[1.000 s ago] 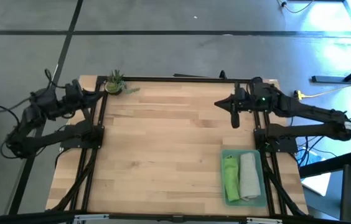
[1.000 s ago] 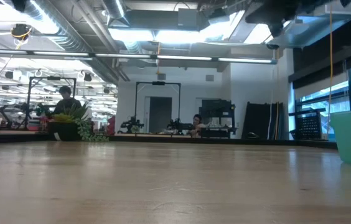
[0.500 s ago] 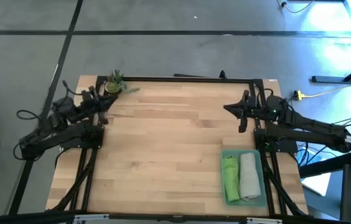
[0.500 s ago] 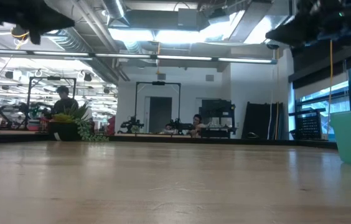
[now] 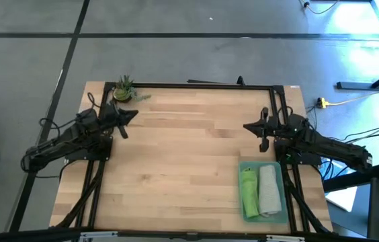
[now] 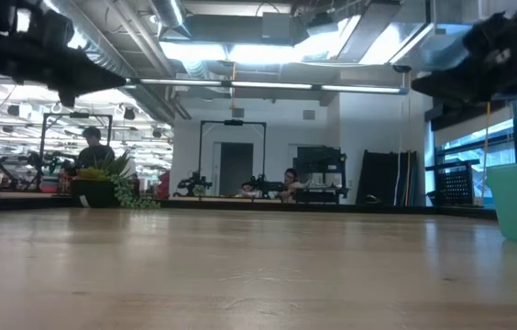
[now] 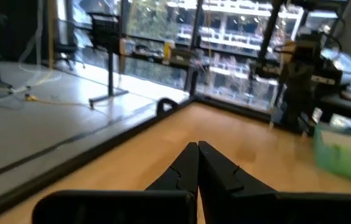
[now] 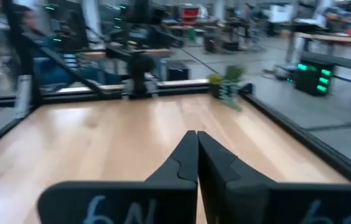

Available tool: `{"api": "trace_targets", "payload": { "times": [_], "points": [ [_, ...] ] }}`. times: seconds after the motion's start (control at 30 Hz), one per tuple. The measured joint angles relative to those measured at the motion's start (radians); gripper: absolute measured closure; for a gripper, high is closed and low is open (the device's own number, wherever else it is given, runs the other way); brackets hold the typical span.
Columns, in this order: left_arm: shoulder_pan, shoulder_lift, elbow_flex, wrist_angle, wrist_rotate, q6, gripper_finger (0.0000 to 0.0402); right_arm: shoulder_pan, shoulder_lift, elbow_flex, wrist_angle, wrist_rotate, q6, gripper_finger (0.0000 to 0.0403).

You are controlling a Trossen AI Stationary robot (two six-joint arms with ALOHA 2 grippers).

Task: Roll microfiber towels into tight, uniform cylinder then place into a basket
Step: Return to Home Position

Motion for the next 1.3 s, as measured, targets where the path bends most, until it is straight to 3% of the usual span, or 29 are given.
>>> {"api": "trace_targets", "payload": {
  "times": [0.13, 0.47, 0.9, 1.3],
  "points": [
    [0.000, 0.000, -0.043, 0.001, 0.083, 0.006, 0.0401, 0.000, -0.025, -0.083, 0.086, -0.030, 0.002, 0.0400],
    [-0.006, -0.001, -0.096, 0.031, 0.273, 0.089, 0.0401, 0.000, -0.023, -0.085, 0.074, -0.030, 0.001, 0.0400],
    [-0.005, 0.000, -0.096, 0.022, 0.255, 0.115, 0.0386, 0.000, -0.023, -0.085, 0.070, 0.081, 0.050, 0.0381],
    [-0.005, 0.000, -0.096, 0.021, 0.254, 0.115, 0.0398, 0.000, -0.023, -0.083, 0.070, 0.083, 0.050, 0.0380]
  ]
}}
